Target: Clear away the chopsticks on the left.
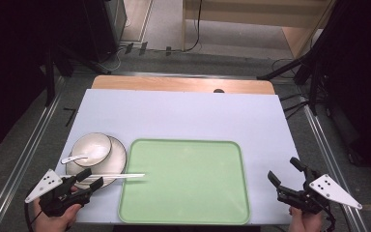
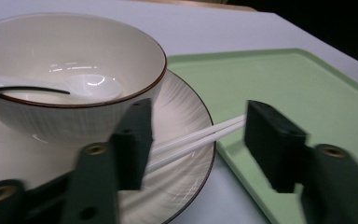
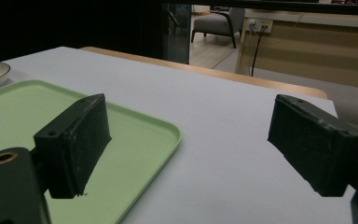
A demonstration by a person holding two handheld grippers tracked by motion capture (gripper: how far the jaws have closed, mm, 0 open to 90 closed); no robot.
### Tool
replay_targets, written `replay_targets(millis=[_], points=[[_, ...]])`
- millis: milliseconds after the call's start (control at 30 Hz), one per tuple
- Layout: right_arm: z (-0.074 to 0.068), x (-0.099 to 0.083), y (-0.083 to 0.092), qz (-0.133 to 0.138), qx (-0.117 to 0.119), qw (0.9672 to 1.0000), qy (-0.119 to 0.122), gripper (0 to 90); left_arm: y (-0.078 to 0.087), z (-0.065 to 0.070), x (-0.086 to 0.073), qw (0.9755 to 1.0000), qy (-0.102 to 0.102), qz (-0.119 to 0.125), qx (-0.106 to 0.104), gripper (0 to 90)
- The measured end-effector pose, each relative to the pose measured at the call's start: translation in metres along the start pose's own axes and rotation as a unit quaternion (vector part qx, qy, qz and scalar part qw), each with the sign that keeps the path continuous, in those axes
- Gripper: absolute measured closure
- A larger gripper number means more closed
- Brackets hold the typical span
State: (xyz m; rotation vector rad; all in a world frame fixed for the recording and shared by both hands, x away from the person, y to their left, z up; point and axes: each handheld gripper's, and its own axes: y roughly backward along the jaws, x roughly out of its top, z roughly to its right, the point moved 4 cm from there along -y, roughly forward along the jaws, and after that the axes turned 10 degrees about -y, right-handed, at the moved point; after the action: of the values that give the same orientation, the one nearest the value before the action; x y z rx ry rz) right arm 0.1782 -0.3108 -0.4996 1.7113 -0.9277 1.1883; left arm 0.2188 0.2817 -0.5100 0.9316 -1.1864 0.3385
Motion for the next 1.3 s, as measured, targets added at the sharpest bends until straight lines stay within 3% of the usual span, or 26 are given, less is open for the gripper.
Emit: replay_targets(millis=[33, 100, 200, 400, 667, 1300], points=[[0.0, 0.0, 0.0, 0.0, 0.0, 1.0, 0.0, 12.9, -0.002, 0.001, -0.001, 1.0, -0.002, -0.004, -0.008, 56.0], [-0.001, -0.001, -0.001, -0.003, 0.002, 1.0, 0.004, 12.9, -0.005, 0.004, 0.0, 0.9998, -0.01, -0.019, -0.006, 72.3], [-0.002, -0.002, -0.001, -0.006, 0.003, 1.0, 0.005, 12.9, -0.011, 0.009, 0.001, 0.9983, -0.011, -0.043, -0.037, 89.4], [-0.004, -0.002, -0.002, -0.007, 0.003, 0.9999, 0.009, 12.9, -0.025, 0.019, -0.001, 0.9953, -0.027, -0.082, -0.043, 90.0], [-0.005, -0.003, -0.005, -0.012, 0.003, 0.9999, 0.012, 12.9, -0.039, 0.022, 0.0, 0.9931, -0.034, -0.109, -0.027, 90.0], [-0.006, -0.006, -0.007, -0.02, 0.002, 0.9997, 0.016, 12.9, -0.065, 0.012, 0.009, 0.9934, -0.008, -0.115, 0.005, 90.0]])
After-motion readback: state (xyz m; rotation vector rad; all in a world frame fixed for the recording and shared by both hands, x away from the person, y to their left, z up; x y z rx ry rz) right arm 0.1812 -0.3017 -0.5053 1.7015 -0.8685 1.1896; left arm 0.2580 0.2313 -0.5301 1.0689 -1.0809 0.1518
